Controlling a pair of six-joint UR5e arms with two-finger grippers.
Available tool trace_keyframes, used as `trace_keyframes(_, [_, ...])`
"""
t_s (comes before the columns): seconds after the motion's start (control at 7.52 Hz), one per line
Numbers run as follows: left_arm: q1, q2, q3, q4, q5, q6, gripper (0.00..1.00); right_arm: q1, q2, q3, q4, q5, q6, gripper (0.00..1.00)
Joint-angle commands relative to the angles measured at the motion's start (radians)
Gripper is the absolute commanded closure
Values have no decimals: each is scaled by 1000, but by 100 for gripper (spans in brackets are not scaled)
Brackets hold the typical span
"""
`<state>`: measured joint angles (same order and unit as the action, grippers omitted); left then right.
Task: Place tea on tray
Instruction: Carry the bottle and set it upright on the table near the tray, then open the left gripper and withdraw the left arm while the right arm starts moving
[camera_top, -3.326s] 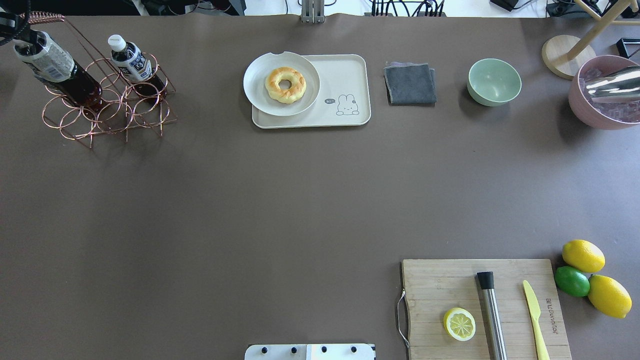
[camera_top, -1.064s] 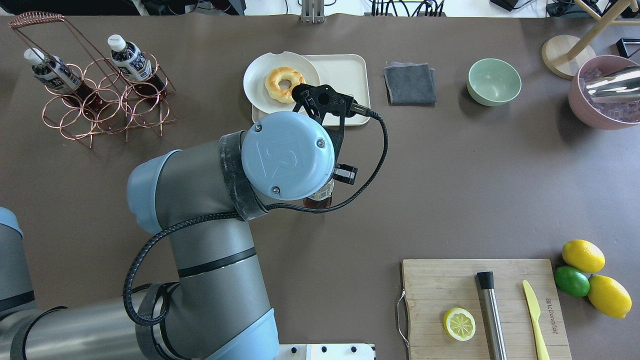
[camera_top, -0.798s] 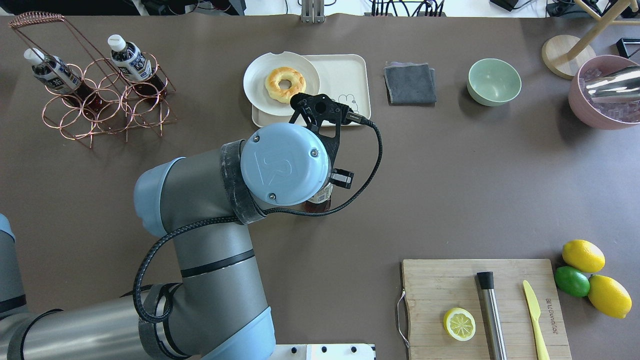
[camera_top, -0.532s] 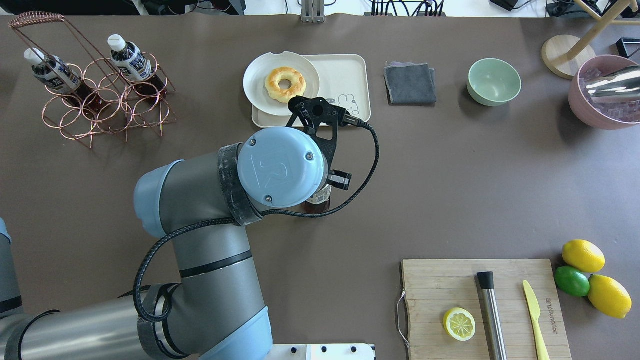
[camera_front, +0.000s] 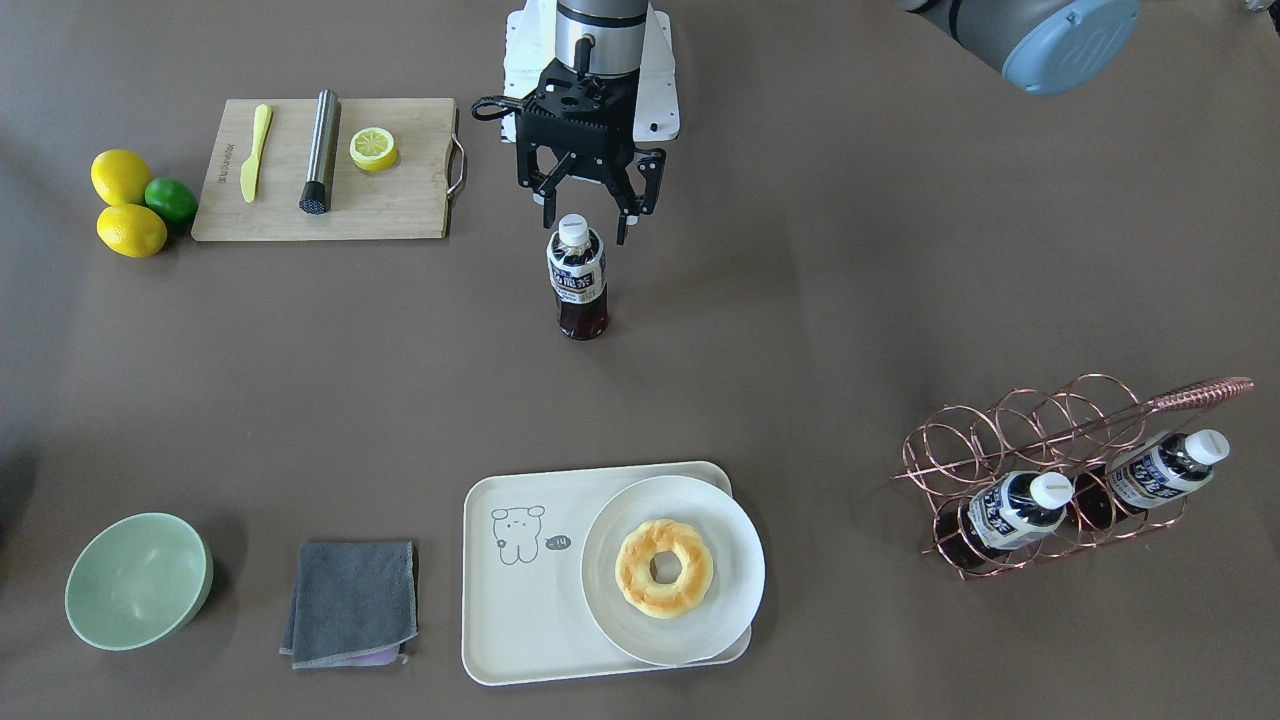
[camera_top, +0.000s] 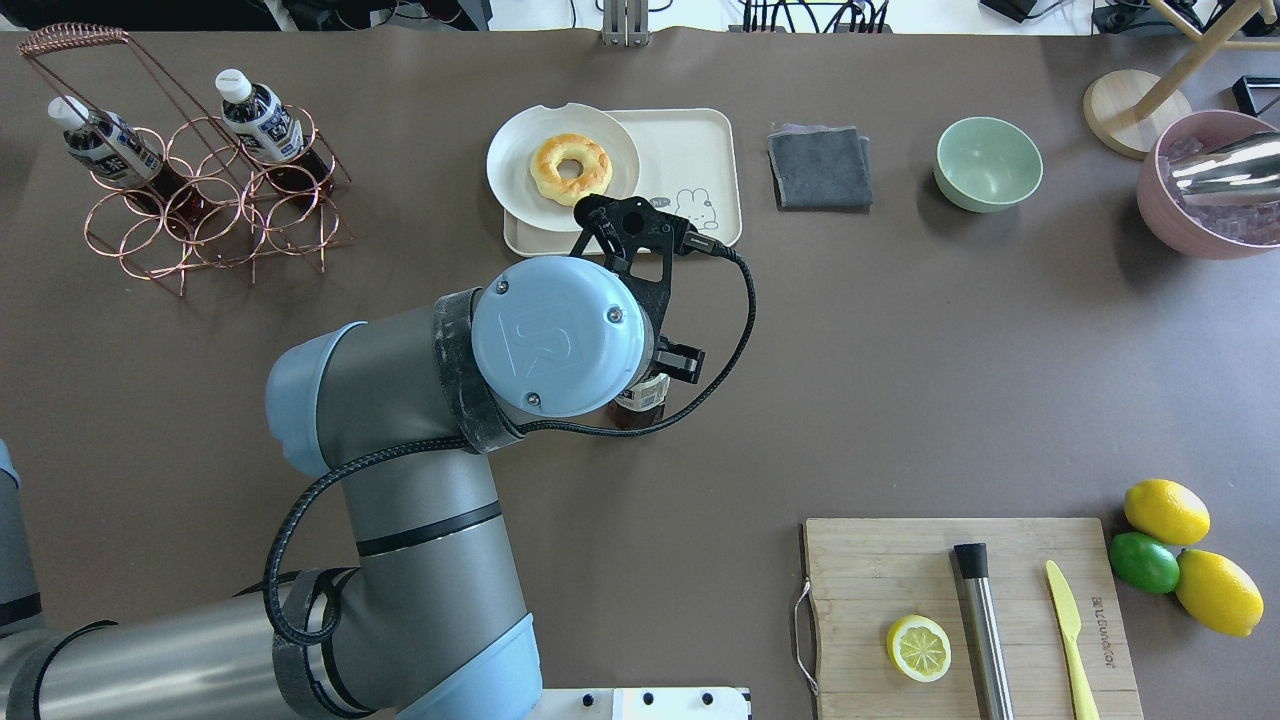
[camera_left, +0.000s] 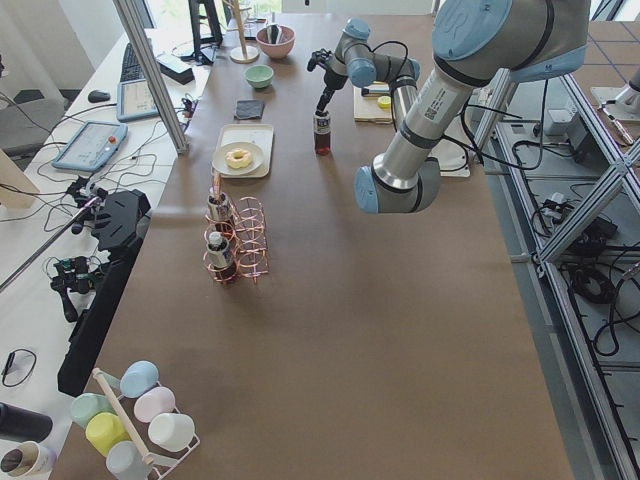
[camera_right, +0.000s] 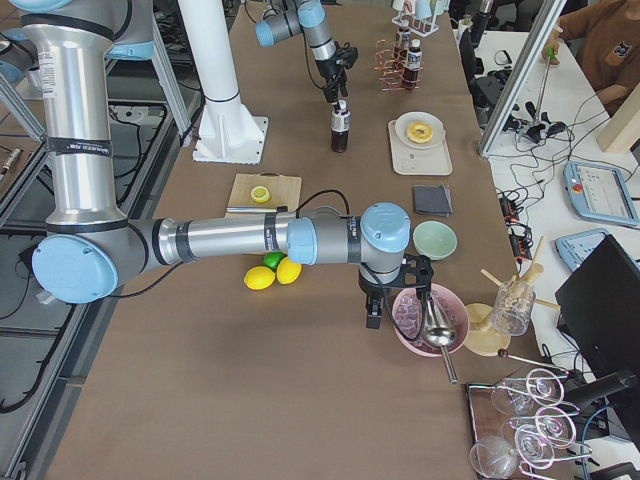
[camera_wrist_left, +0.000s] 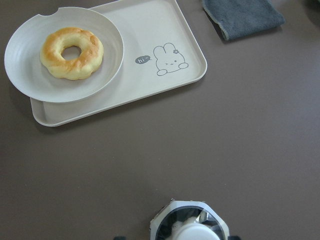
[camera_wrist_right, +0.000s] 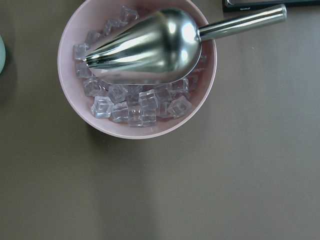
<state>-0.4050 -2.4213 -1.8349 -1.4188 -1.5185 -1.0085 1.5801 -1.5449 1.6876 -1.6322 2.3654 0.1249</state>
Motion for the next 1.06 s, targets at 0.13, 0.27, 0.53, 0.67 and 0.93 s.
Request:
trace_keyframes(0.13, [-14, -2, -27, -6, -12, -24, 3, 0, 3, 0, 0, 0, 5, 0])
trace_keyframes(0.27, [-59, -2, -40, -12, -15, -13, 3, 1, 3, 0, 0, 0, 5, 0])
trace_keyframes(0.53, [-211, 81, -47, -136, -157, 143, 3, 0, 2, 0, 0, -2, 7, 0])
trace_keyframes(0.67, [-304, 137, -50, -182, -207, 281, 3, 0, 2, 0, 0, 0, 8, 0])
trace_keyframes(0.93, [-499, 224, -82, -181, -335, 317, 3, 0, 6, 1, 0, 2, 12, 0])
